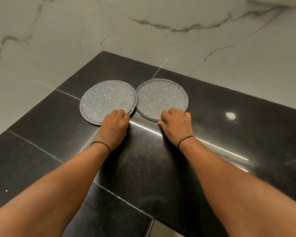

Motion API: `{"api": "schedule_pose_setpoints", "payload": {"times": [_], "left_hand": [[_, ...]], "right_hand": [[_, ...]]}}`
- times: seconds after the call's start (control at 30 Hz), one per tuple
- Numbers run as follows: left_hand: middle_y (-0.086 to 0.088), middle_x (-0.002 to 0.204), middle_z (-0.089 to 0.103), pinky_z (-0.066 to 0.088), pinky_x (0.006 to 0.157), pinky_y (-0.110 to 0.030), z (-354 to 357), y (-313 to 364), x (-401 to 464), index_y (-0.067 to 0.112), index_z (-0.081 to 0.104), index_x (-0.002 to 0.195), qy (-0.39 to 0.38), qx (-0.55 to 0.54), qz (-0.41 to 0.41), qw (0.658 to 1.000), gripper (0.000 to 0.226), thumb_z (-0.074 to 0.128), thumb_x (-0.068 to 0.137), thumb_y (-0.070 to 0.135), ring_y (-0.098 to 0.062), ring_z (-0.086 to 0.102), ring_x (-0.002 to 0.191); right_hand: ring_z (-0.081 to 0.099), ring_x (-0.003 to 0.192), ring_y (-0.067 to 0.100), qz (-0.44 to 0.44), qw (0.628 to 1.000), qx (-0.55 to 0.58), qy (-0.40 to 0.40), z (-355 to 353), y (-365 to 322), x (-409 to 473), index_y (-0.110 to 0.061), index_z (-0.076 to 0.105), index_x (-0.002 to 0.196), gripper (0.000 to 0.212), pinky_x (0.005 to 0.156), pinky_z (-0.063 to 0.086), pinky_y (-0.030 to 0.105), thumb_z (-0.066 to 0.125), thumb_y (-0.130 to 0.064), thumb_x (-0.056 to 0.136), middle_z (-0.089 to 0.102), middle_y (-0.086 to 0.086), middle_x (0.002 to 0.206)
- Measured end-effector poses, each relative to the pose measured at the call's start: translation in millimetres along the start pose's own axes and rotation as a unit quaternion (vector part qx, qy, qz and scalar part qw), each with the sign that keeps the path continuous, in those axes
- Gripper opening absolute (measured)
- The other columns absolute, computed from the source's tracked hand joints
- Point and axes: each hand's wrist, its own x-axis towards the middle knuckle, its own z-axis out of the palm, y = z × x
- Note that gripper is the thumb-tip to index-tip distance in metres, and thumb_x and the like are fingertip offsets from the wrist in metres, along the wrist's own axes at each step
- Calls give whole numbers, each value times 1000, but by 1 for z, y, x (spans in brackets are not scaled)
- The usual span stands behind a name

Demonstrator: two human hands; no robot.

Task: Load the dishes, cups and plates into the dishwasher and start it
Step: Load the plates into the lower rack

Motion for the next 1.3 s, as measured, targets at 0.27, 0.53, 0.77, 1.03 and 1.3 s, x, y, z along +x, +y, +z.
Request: {"api": "schedule_pose_setpoints", "payload": {"times": [0.27,0.53,0.77,1.03,1.3], "left_hand": [[-16,62,47,26,40,-25,-11,14,-10,-1,51,62,-50,35,-38,997,30,72,56,-21,-28,44,46],[-14,65,53,39,38,-30,-39,113,-46,1,58,65,-71,-22,2,997,18,71,60,-10,-29,50,46],[-6,67,51,32,35,-27,-72,220,-99,11,53,65,-73,-66,144,985,34,79,45,5,-23,49,45],[-12,93,61,50,67,-39,-91,228,-100,11,61,96,-23,-86,-175,981,46,54,87,55,-30,59,83],[-22,124,55,46,90,-44,-81,168,-78,-6,34,134,-185,-334,-539,750,99,82,69,51,-40,54,115]], "right_hand": [[52,85,22,70,997,12,-36,-31,56,-92,-27,42,71,36,78,32,40,45,-54,93,49,-6,76],[51,91,24,187,981,-37,17,-54,104,-188,-25,59,87,28,79,36,39,64,-52,83,56,0,92],[58,112,37,543,827,146,8,-102,132,-260,-5,48,120,55,90,49,44,72,-40,84,60,18,122],[65,100,32,573,775,265,-43,-129,161,-297,-11,70,108,27,83,52,35,59,-24,87,70,13,112],[63,101,39,632,657,395,114,-132,152,-288,2,42,127,56,80,49,34,60,-24,82,62,20,116]]}}
